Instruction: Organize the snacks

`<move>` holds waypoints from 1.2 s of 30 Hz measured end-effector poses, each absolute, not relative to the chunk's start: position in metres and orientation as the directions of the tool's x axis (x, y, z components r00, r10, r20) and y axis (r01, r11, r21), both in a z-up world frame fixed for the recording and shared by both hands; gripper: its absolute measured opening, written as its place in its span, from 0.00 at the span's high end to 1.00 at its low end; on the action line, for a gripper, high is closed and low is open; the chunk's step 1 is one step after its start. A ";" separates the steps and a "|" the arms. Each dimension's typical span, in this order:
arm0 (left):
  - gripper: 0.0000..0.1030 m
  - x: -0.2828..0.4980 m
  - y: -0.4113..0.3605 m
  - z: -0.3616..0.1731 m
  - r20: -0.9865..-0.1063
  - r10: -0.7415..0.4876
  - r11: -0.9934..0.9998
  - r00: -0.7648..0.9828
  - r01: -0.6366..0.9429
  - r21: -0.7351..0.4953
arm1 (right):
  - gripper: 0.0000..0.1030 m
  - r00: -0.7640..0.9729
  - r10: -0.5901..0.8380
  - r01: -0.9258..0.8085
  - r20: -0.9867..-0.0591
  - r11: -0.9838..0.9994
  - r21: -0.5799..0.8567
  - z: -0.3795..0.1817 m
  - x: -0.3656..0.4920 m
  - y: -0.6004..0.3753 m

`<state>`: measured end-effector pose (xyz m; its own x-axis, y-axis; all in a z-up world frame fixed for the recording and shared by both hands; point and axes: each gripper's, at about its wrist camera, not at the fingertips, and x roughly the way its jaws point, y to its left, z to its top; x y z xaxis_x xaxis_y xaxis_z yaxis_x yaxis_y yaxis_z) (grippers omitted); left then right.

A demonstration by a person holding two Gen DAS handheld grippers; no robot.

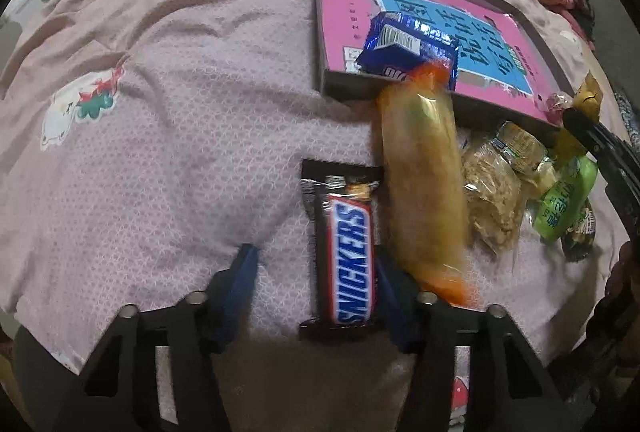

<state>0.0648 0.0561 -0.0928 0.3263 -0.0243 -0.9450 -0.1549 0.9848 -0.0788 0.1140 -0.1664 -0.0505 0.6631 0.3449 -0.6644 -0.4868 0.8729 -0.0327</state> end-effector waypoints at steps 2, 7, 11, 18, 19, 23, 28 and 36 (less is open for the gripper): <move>0.65 0.067 0.056 -0.092 -0.942 -0.030 0.987 0.335 -0.137 -0.081 | 0.83 0.665 0.347 -0.489 -0.661 0.872 -0.034 -0.050 0.113 -0.167; 0.71 0.064 0.070 -0.092 -0.930 -0.096 0.975 0.355 -0.156 -0.160 | 0.84 0.672 0.355 -0.485 -0.650 0.874 -0.025 -0.046 0.109 -0.171; 0.71 0.057 0.077 -0.086 -0.919 -0.123 0.968 0.375 -0.158 -0.194 | 0.84 0.681 0.365 -0.478 -0.635 0.878 -0.008 -0.040 0.104 -0.177; 0.71 0.048 0.076 -0.069 -0.899 -0.152 0.964 0.410 -0.139 -0.226 | 0.84 0.696 0.383 -0.471 -0.607 0.882 0.015 -0.029 0.094 -0.185; 0.71 0.048 0.075 -0.066 -0.896 -0.155 0.964 0.417 -0.134 -0.229 | 0.85 0.701 0.385 -0.470 -0.600 0.882 0.016 -0.027 0.093 -0.186; 0.71 0.043 0.075 -0.052 -0.880 -0.162 0.967 0.446 -0.107 -0.232 | 0.85 0.715 0.391 -0.467 -0.580 0.884 0.021 -0.021 0.091 -0.188; 0.71 0.046 0.070 -0.037 -0.859 -0.176 0.965 0.480 -0.087 -0.246 | 0.85 0.737 0.387 -0.444 -0.555 0.896 0.036 -0.013 0.091 -0.195; 0.71 0.047 0.067 -0.021 -0.842 -0.178 0.965 0.509 -0.076 -0.250 | 0.85 0.758 0.387 -0.418 -0.525 0.906 0.063 -0.003 0.091 -0.204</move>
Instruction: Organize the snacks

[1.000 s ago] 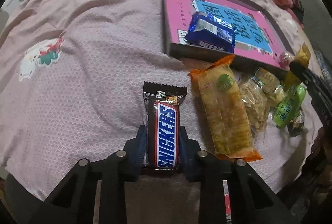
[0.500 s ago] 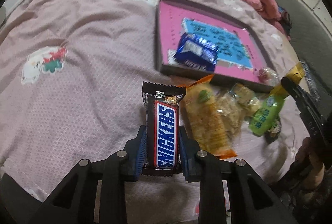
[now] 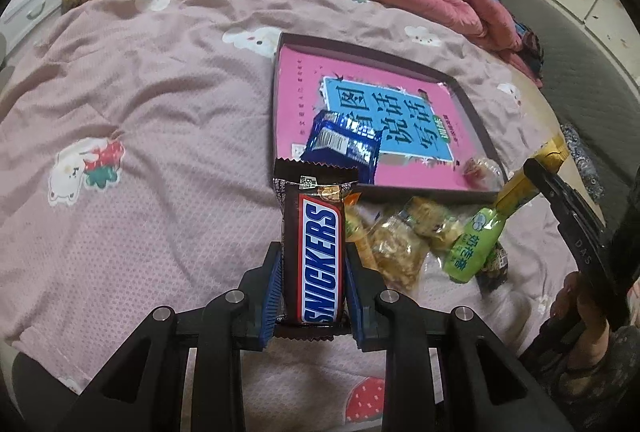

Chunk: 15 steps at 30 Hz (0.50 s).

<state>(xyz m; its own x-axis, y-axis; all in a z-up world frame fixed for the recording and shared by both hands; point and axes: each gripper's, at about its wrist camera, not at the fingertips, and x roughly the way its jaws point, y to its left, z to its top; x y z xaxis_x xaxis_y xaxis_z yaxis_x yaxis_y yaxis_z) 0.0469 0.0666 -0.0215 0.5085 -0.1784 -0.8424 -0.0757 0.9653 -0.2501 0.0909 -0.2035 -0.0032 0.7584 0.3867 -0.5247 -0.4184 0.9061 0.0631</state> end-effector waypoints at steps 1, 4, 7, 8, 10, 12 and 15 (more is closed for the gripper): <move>0.71 0.048 0.066 -0.020 -0.841 -0.179 0.965 0.511 -0.075 -0.251 | 0.85 0.763 0.386 -0.415 -0.518 0.908 0.064 -0.001 0.091 -0.204; 0.71 0.050 0.065 -0.015 -0.836 -0.177 0.966 0.520 -0.069 -0.248 | 0.85 0.770 0.393 -0.412 -0.502 0.908 0.079 0.005 0.091 -0.207; 0.71 0.054 0.062 -0.011 -0.832 -0.180 0.967 0.524 -0.062 -0.249 | 0.85 0.775 0.402 -0.411 -0.488 0.907 0.095 0.010 0.091 -0.209; 0.71 0.055 0.061 -0.010 -0.831 -0.181 0.967 0.526 -0.060 -0.248 | 0.85 0.775 0.405 -0.410 -0.484 0.906 0.102 0.012 0.092 -0.210; 0.71 0.058 0.058 -0.008 -0.830 -0.186 0.967 0.526 -0.053 -0.251 | 0.85 0.776 0.410 -0.408 -0.480 0.906 0.113 0.014 0.093 -0.211; 0.71 0.061 0.054 -0.007 -0.828 -0.192 0.967 0.527 -0.045 -0.252 | 0.85 0.775 0.413 -0.408 -0.478 0.905 0.120 0.016 0.095 -0.212; 0.71 0.065 0.047 -0.004 -0.826 -0.200 0.968 0.528 -0.026 -0.251 | 0.85 0.775 0.417 -0.405 -0.474 0.904 0.134 0.018 0.098 -0.213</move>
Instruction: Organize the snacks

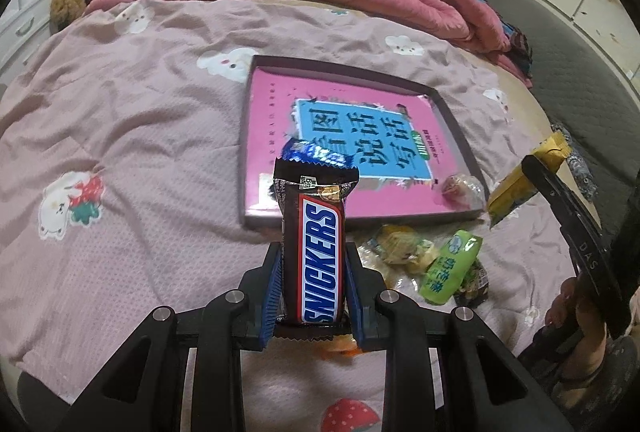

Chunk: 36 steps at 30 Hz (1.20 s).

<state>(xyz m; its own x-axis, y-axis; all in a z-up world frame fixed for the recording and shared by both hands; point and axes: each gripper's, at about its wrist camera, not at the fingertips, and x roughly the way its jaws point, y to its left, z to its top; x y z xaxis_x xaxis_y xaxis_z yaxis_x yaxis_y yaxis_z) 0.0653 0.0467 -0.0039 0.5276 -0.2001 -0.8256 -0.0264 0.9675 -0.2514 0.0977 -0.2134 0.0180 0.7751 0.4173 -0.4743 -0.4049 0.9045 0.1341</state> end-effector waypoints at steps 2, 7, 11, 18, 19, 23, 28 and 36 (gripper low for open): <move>0.71 0.069 0.042 -0.001 -0.822 -0.204 0.968 0.531 -0.016 -0.251 | 0.85 0.776 0.423 -0.403 -0.468 0.903 0.147 0.021 0.100 -0.215; 0.71 0.080 0.034 0.006 -0.815 -0.211 0.968 0.539 0.003 -0.249 | 0.85 0.781 0.428 -0.406 -0.454 0.901 0.152 0.028 0.103 -0.215; 0.71 0.087 0.029 0.013 -0.806 -0.219 0.967 0.550 0.014 -0.253 | 0.85 0.784 0.433 -0.405 -0.444 0.900 0.163 0.034 0.108 -0.214; 0.71 0.104 0.018 0.023 -0.793 -0.228 0.967 0.564 0.038 -0.251 | 0.85 0.790 0.439 -0.410 -0.428 0.897 0.162 0.043 0.116 -0.208; 0.71 0.107 0.017 0.024 -0.792 -0.230 0.967 0.566 0.041 -0.251 | 0.85 0.789 0.441 -0.412 -0.427 0.896 0.164 0.044 0.118 -0.207; 0.71 0.119 0.009 0.025 -0.790 -0.242 0.966 0.563 0.059 -0.253 | 0.85 0.786 0.443 -0.411 -0.431 0.896 0.170 0.045 0.125 -0.203; 0.71 0.133 0.003 0.016 -0.798 -0.265 0.960 0.541 0.074 -0.269 | 0.85 0.772 0.442 -0.403 -0.457 0.896 0.187 0.039 0.133 -0.200; 0.71 0.151 -0.005 0.000 -0.817 -0.285 0.955 0.501 0.077 -0.286 | 0.85 0.748 0.434 -0.385 -0.502 0.900 0.204 0.023 0.145 -0.197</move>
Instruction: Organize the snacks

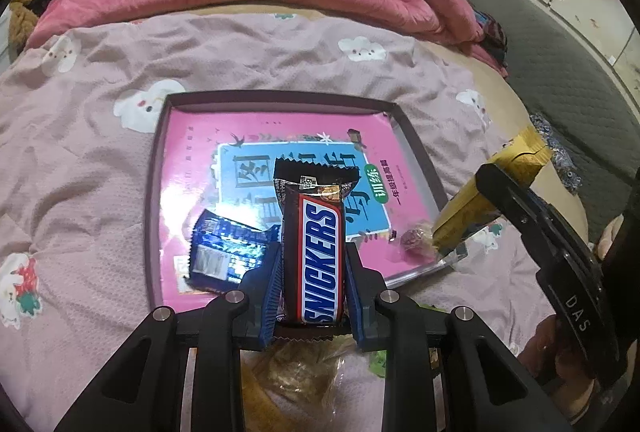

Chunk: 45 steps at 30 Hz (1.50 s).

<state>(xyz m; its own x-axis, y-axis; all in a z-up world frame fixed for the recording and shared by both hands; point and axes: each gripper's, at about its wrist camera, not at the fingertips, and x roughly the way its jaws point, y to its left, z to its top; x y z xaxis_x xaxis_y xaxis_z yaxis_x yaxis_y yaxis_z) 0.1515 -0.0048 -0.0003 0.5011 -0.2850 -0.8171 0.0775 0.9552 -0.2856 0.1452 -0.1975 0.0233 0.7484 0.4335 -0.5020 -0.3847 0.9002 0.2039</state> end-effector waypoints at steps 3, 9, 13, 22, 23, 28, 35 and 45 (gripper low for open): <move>0.71 0.155 -0.009 -0.005 -0.824 -0.283 0.957 0.491 0.082 -0.280 | 0.85 0.740 0.432 -0.381 -0.515 0.901 0.209 0.018 0.148 -0.197; 0.71 0.162 -0.015 -0.014 -0.833 -0.285 0.957 0.474 0.086 -0.278 | 0.85 0.730 0.422 -0.371 -0.538 0.905 0.207 0.010 0.152 -0.198; 0.71 0.168 -0.021 -0.019 -0.838 -0.289 0.956 0.463 0.096 -0.277 | 0.85 0.717 0.422 -0.367 -0.555 0.905 0.215 0.005 0.156 -0.198; 0.71 0.179 -0.031 -0.035 -0.850 -0.297 0.954 0.435 0.112 -0.277 | 0.85 0.690 0.390 -0.356 -0.610 0.916 0.183 -0.008 0.161 -0.192; 0.71 0.180 -0.032 -0.036 -0.851 -0.297 0.955 0.433 0.113 -0.276 | 0.85 0.690 0.384 -0.353 -0.614 0.919 0.179 -0.009 0.162 -0.192; 0.71 0.184 -0.033 -0.040 -0.854 -0.289 0.957 0.433 0.112 -0.267 | 0.85 0.681 0.363 -0.353 -0.636 0.924 0.150 -0.015 0.165 -0.187; 0.71 0.187 -0.034 -0.044 -0.856 -0.290 0.957 0.428 0.112 -0.268 | 0.85 0.641 0.342 -0.342 -0.687 0.929 0.143 -0.030 0.176 -0.180; 0.71 0.192 -0.030 -0.049 -0.861 -0.288 0.957 0.419 0.094 -0.275 | 0.83 0.601 0.370 -0.362 -0.708 0.916 0.172 -0.042 0.192 -0.167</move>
